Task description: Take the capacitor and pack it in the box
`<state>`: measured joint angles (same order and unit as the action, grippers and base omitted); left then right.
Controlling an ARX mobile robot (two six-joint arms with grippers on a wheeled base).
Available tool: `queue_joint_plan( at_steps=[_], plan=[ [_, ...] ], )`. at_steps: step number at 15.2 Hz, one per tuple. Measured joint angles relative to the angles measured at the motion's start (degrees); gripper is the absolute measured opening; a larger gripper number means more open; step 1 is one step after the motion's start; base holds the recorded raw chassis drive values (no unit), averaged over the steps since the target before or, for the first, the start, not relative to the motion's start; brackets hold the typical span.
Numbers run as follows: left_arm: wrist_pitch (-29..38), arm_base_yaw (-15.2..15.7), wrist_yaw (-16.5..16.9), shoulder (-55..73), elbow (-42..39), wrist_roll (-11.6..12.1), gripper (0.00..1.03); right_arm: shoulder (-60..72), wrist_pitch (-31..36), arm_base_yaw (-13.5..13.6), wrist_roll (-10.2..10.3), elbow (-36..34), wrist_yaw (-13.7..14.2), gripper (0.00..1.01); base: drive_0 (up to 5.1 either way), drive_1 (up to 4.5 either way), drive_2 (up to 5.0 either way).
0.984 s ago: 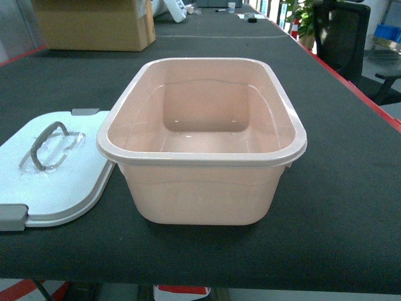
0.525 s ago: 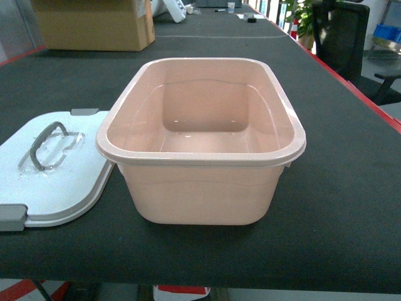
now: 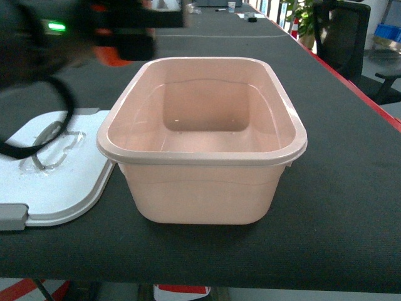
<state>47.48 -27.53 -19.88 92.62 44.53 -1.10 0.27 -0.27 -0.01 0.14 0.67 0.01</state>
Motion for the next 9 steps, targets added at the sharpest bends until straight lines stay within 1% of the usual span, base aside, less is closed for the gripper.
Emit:
queue_joint_plan(
  at_steps=[1, 2, 3, 4, 7, 9],
  plan=[
    [0.11, -1.27, -0.22, 7.13, 6.78, 0.33, 0.43, 0.0, 0.0, 0.0, 0.0, 0.0, 0.0, 0.98, 0.0, 0.0, 0.0],
    [-0.87, -1.86, 0.15, 14.1, 14.08, 0.28, 0.43, 0.0, 0.0, 0.0, 0.0, 0.0, 0.0, 0.98, 0.0, 0.0, 0.0],
    [-0.94, -1.95, 0.07, 18.95, 18.67, 0.28, 0.5, 0.0, -0.02, 0.0, 0.0, 0.0, 0.0, 0.98, 0.0, 0.0, 0.0],
    [-2.16, -1.92, -0.02, 21.9, 20.76, 0.28, 0.63, 0.0, 0.0, 0.0, 0.0, 0.0, 0.0, 0.98, 0.0, 0.0, 0.0],
    [-1.88, -1.68, -0.48, 21.94, 20.61, 0.26, 0.97, 0.0, 0.0, 0.0, 0.02, 0.0, 0.0, 0.98, 0.0, 0.0, 0.0],
    [-2.08, -1.68, -0.46, 21.77, 20.61, 0.26, 0.98, 0.0, -0.02, 0.0, 0.0, 0.0, 0.0, 0.98, 0.0, 0.0, 0.0]
  ],
)
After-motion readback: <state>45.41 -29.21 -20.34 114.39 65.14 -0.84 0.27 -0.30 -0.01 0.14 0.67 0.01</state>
